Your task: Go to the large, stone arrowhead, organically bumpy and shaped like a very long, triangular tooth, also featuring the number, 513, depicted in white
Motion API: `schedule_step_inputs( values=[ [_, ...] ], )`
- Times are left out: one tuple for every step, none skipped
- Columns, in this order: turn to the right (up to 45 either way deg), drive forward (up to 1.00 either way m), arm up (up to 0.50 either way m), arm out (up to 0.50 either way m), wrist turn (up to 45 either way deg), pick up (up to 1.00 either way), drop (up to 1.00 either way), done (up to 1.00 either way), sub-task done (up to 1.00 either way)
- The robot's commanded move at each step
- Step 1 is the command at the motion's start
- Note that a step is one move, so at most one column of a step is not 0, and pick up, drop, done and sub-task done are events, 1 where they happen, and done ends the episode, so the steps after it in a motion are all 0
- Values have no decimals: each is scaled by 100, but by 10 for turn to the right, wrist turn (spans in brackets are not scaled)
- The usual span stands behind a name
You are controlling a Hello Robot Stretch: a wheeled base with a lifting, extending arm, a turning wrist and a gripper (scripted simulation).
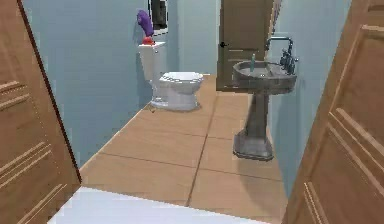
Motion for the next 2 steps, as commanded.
schedule_step_inputs(
  values=[
    [0,100,0,0,0,0,0,0,0],
    [0,80,0,0,0,0,0,0,0]
  ],
)
